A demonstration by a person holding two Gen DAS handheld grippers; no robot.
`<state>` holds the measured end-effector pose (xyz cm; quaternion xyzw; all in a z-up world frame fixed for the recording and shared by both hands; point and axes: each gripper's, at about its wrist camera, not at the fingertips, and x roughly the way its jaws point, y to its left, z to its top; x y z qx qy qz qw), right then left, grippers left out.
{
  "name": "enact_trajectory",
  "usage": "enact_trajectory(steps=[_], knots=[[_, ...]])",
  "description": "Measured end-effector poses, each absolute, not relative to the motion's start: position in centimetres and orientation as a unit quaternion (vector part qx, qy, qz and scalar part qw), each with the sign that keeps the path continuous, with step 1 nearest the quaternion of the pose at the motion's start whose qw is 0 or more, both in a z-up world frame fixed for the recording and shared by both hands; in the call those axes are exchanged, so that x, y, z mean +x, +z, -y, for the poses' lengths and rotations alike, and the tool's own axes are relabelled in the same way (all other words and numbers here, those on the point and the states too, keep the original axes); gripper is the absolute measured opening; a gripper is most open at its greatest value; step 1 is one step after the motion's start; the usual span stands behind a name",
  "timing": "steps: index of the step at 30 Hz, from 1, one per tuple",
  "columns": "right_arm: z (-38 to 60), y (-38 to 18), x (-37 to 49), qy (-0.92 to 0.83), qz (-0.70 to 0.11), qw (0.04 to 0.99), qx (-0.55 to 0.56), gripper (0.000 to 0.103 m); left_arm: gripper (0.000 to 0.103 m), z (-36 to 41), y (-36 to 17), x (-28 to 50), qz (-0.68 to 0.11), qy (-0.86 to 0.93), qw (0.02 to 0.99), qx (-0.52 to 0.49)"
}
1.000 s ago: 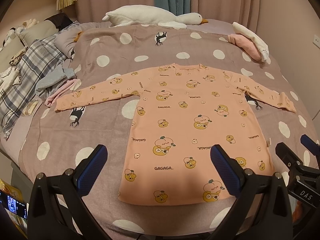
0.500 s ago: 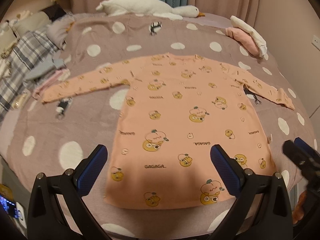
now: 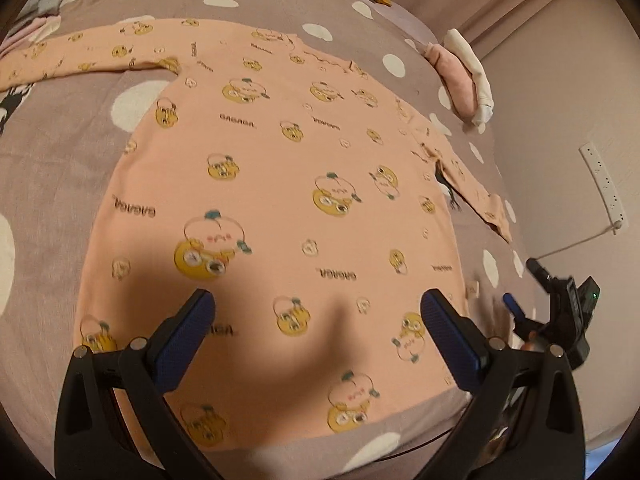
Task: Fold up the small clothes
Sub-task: 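Reach the right tool to the nearest sleeve cuff and grasp it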
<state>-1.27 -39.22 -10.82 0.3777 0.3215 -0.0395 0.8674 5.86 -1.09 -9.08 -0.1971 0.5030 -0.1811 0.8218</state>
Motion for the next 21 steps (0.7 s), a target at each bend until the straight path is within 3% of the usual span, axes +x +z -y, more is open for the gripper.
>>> enact_trajectory(steps=[13, 21], knots=[[51.6, -13.5, 5.6, -0.056, -0.265, 0.805, 0.527, 0.103, 0.103, 1.7, -10.6, 9.9, -0.534, -0.160, 0.812, -0.176], [55.4, -13.7, 8.2, -0.081, -0.223, 0.796, 0.557, 0.103, 0.103, 3.5, -10.9, 10.6, -0.546, -0.162, 0.809, -0.148]])
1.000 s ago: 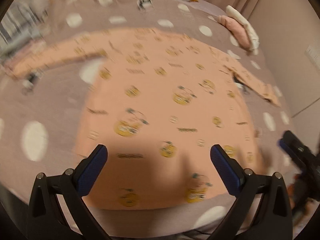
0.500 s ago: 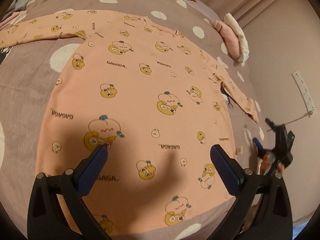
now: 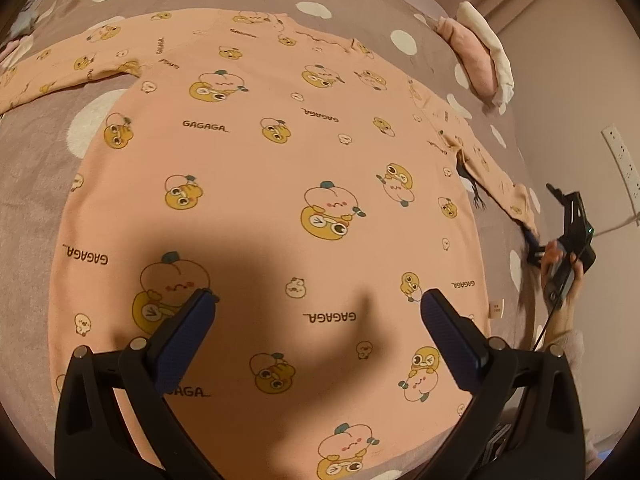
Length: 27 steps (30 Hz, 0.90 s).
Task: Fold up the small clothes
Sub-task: 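Reach the right tool to the nearest sleeve cuff and grasp it, then carry the sleeve across the shirt body with the right tool and release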
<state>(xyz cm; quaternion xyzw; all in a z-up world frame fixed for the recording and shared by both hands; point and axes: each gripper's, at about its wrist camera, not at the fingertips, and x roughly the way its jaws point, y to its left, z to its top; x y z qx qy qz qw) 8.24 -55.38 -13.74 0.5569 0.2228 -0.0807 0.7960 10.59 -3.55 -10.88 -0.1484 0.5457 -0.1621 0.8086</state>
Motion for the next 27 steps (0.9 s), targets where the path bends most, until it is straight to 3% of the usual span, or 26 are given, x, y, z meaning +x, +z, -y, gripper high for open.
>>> enact_trajectory(steps=[3, 6, 9, 13, 14, 19, 27], knots=[[56.8, -13.9, 8.1, -0.094, -0.205, 0.790, 0.571, 0.096, 0.103, 3.8, -10.9, 10.7, -0.545, -0.160, 0.811, -0.141], [57.6, -14.3, 7.9, -0.101, -0.201, 0.788, 0.573, 0.081, 0.103, 4.0, -11.0, 11.0, -0.547, -0.161, 0.809, -0.144], [58.0, -14.8, 7.5, -0.112, -0.207, 0.790, 0.566, 0.058, 0.103, 4.3, -11.0, 11.2, -0.549, -0.163, 0.807, -0.142], [59.3, -16.0, 6.7, -0.129, -0.210, 0.778, 0.578, 0.017, 0.103, 4.6, -10.8, 11.0, -0.548, -0.166, 0.809, -0.137], [59.5, -16.3, 6.4, -0.130, -0.208, 0.774, 0.584, 0.012, 0.103, 4.5, -10.8, 10.9, -0.547, -0.165, 0.809, -0.137], [59.1, -15.2, 5.9, -0.125, -0.186, 0.780, 0.584, 0.011, 0.103, 3.5, -10.6, 10.5, -0.541, -0.161, 0.814, -0.141], [53.7, -7.0, 8.7, -0.078, -0.206, 0.848, 0.482, 0.011, 0.103, 0.3, -10.5, 9.7, -0.531, -0.153, 0.817, -0.165]])
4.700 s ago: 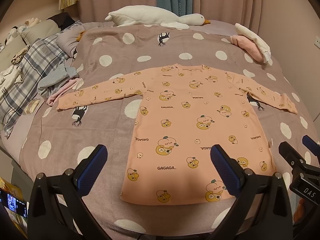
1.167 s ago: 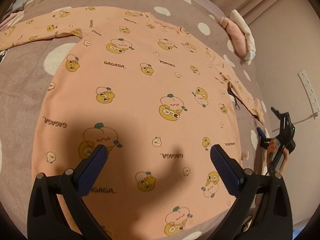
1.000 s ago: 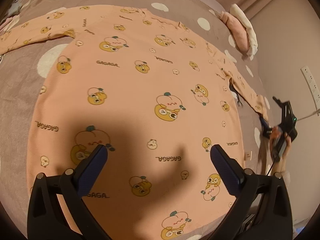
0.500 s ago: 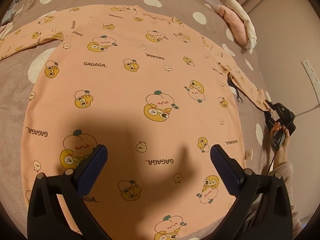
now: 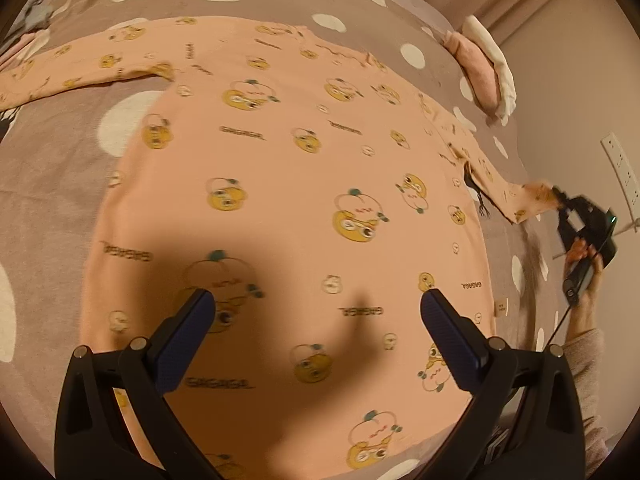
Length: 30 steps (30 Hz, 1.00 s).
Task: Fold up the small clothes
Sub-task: 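Carry the sleeve across the shirt body with the right tool and release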
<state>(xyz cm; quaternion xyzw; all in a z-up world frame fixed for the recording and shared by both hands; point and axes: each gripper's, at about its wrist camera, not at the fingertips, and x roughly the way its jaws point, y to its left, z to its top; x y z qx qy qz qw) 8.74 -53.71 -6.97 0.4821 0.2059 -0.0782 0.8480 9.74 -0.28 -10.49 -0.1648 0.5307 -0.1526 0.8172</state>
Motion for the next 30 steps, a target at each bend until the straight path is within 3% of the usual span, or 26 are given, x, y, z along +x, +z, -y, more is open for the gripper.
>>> enact_trajectory(steps=[9, 15, 22, 30], knots=[[36.6, 3.7, 18.9, 0.022, -0.276, 0.911, 0.306, 0.011, 0.103, -5.4, -9.6, 9.1, -0.506, -0.132, 0.828, -0.200], [23.9, 6.2, 24.1, 0.088, -0.294, 0.928, 0.213, 0.011, 0.103, -9.0, -10.1, 8.4, -0.497, -0.118, 0.832, -0.216], [9.6, 0.6, 27.5, 0.101, -0.352, 0.930, 0.029, 0.011, 0.103, -11.8, -11.1, 8.2, -0.499, -0.101, 0.828, -0.235], [2.5, -8.9, 27.6, 0.099, -0.431, 0.885, -0.146, 0.012, 0.103, -13.2, -11.3, 8.5, -0.498, -0.084, 0.829, -0.240]])
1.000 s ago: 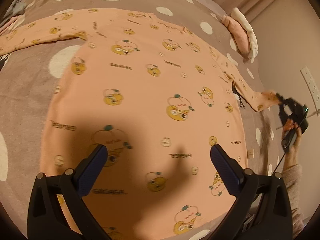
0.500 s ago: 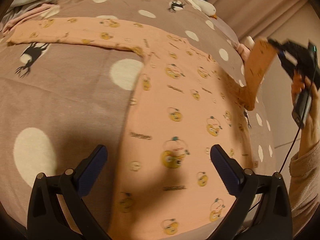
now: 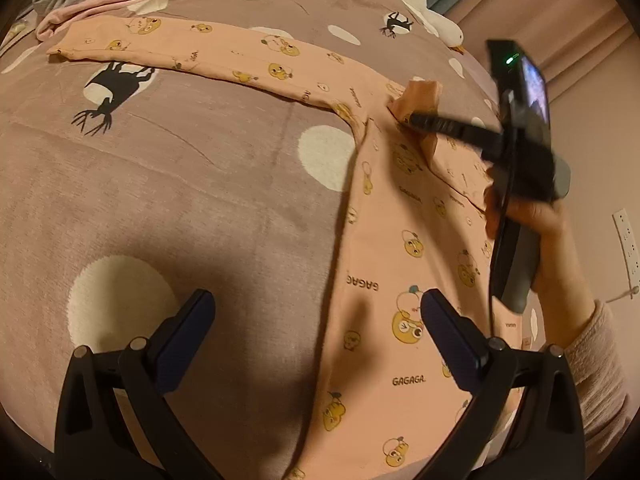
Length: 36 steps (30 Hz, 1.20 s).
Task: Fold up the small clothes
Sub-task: 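Carry the sleeve across the shirt body with the right tool and release, then reach the left tool to the other sleeve cuff and grasp it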
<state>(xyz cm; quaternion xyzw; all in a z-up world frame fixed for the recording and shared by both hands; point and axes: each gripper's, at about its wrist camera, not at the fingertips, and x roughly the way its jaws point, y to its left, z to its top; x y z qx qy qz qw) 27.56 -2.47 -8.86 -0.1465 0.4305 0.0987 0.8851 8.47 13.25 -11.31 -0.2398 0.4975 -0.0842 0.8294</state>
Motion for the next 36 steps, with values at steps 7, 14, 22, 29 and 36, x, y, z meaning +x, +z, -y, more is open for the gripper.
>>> enact_trajectory(steps=[7, 14, 22, 29, 36], knots=[[3.8, -6.8, 24.2, 0.171, -0.402, 0.886, -0.159, 0.061, 0.103, -13.8, -11.4, 8.5, -0.497, -0.075, 0.830, -0.243], [15.8, -5.1, 24.7, 0.197, -0.403, 0.887, 0.108, 0.073, 0.103, -15.5, -11.5, 8.8, -0.489, -0.063, 0.829, -0.264], [25.0, -10.5, 26.6, 0.048, -0.442, 0.873, 0.199, 0.058, 0.103, -20.0, -11.1, 10.6, -0.463, -0.055, 0.810, -0.355], [29.3, -11.3, 26.1, -0.034, -0.428, 0.873, 0.230, 0.016, 0.103, -24.5, -10.3, 12.1, -0.433, -0.033, 0.798, -0.419], [25.8, -8.2, 23.8, -0.023, -0.395, 0.904, 0.164, 0.029, 0.103, -26.7, -11.6, 16.0, -0.412, -0.047, 0.773, -0.481]])
